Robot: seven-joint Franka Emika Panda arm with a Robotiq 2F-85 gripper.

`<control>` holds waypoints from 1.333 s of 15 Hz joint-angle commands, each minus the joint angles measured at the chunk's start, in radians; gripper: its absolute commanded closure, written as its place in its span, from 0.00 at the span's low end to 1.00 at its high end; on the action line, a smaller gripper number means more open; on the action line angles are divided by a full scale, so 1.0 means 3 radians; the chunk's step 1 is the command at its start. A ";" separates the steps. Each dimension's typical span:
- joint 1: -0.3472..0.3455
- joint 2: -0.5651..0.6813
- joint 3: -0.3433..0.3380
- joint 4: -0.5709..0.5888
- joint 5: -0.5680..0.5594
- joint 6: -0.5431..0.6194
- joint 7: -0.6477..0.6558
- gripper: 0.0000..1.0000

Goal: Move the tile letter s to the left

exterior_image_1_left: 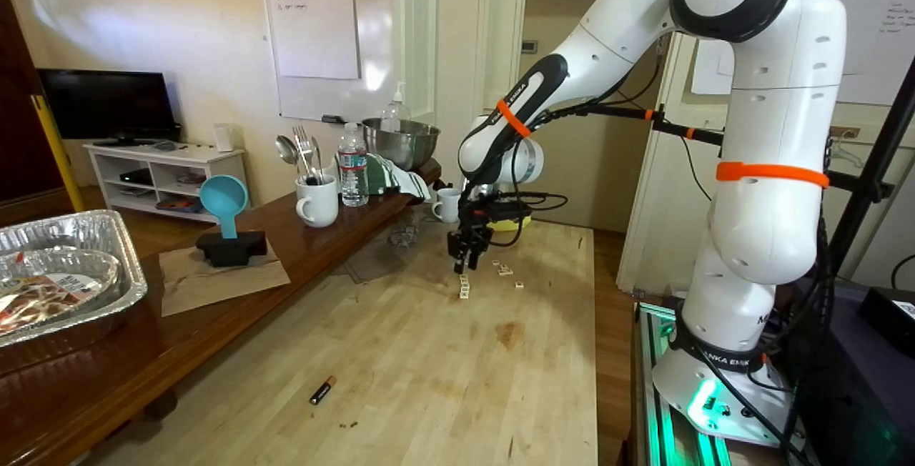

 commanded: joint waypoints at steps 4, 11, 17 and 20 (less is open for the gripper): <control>0.0001 -0.0270 -0.0024 -0.0222 -0.0346 -0.0114 -0.0846 0.00; 0.0023 -0.0416 -0.0042 -0.0390 -0.0581 -0.0002 -0.1455 0.00; 0.0059 -0.0549 -0.0067 -0.0533 -0.0444 0.0298 -0.1831 0.00; 0.0082 -0.0599 -0.0087 -0.0592 -0.0345 0.0417 -0.1978 0.00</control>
